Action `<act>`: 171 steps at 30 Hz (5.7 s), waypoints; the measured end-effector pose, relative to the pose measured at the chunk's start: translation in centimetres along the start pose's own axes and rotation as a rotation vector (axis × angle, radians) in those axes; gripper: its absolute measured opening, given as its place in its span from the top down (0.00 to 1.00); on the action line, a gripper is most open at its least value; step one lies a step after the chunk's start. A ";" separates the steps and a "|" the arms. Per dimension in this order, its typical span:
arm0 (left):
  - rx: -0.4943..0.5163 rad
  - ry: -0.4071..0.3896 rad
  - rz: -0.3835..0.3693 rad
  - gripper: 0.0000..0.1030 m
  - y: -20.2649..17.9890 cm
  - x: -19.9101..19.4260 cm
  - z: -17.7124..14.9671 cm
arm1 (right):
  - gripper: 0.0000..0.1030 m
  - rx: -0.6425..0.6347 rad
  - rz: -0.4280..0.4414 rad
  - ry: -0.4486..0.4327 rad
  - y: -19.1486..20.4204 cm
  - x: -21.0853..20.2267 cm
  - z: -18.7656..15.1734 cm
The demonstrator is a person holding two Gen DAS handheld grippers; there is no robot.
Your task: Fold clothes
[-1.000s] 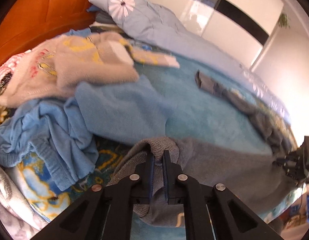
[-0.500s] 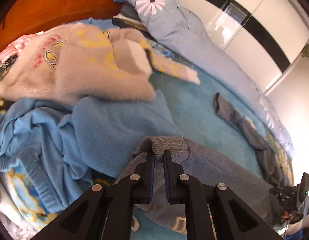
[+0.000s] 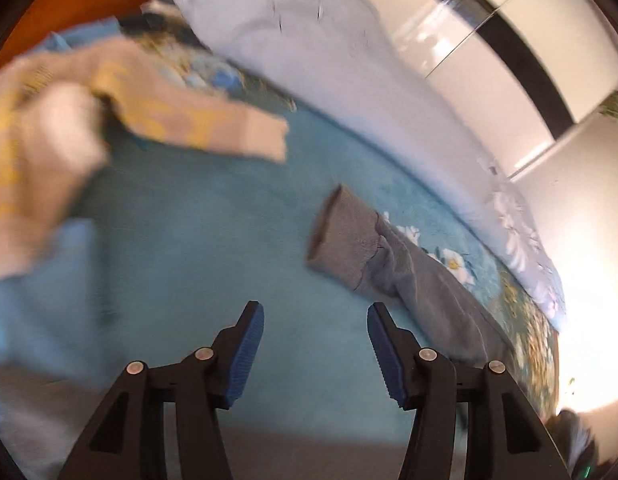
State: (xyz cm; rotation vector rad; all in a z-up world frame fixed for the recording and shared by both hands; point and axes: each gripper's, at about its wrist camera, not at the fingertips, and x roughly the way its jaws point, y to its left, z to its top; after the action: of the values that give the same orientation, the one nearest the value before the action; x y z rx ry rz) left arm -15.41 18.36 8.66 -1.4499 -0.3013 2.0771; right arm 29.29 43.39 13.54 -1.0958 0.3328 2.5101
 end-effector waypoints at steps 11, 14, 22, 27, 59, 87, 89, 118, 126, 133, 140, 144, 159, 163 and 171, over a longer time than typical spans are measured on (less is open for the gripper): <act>-0.038 -0.012 0.154 0.54 -2.0 8.4 2.8 | 0.65 0.091 -0.222 0.007 -7.6 -0.4 1.7; -0.023 -0.014 0.157 0.86 -2.7 8.9 3.0 | 0.64 0.107 -0.241 0.030 -9.4 -0.2 2.3; -0.024 -0.113 0.104 0.89 -1.9 5.3 3.4 | 0.62 -0.009 -0.250 0.174 -8.0 3.6 2.0; 0.054 -0.173 0.108 0.89 -1.3 1.9 4.5 | 0.96 0.014 -0.279 0.266 -7.2 5.3 1.7; -0.076 -0.114 0.235 0.68 8.9 0.7 9.5 | 0.62 -0.030 -0.639 0.266 -11.4 12.0 11.1; -0.373 -0.244 -0.085 0.37 19.3 -13.7 -16.7 | 0.58 0.901 0.189 -0.116 -7.6 -6.8 -14.7; -0.408 -0.237 -0.122 0.38 19.5 -12.8 -16.3 | 0.58 0.966 0.224 -0.125 -8.2 -6.1 -14.5; -0.467 -0.219 -0.065 0.96 8.0 -7.3 5.9 | 0.94 0.773 0.129 -0.444 -10.8 -7.7 3.3; -0.345 -0.070 0.030 0.93 5.8 7.0 12.8 | 0.94 0.769 -0.038 -0.237 -17.4 4.5 7.8; -0.255 -0.028 -0.143 0.56 6.7 8.5 14.1 | 0.93 0.777 -0.056 -0.136 -19.8 10.5 6.4; -0.193 -0.181 0.030 0.36 8.4 1.9 11.0 | 0.62 0.695 -0.087 -0.159 -17.4 7.4 6.8; -0.227 -0.115 0.042 0.35 10.6 2.8 9.2 | 0.48 0.629 -0.125 -0.233 -14.6 3.1 6.4; -0.404 -0.175 -0.123 0.69 12.7 5.9 8.9 | 0.42 0.989 0.024 -0.181 -14.0 2.0 -5.8; -0.472 -0.208 -0.138 0.80 12.8 6.0 9.0 | 0.44 1.082 0.060 -0.219 -15.1 3.3 -5.7; -0.407 -0.287 -0.180 0.83 10.4 -2.0 9.4 | 0.83 0.900 -0.065 -0.208 -14.4 -0.4 0.4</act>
State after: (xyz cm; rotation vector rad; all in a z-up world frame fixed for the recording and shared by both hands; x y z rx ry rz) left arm -26.94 10.16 8.67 -1.2763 -0.9807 2.1531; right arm 35.51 56.43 13.17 -0.4616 1.1811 1.9949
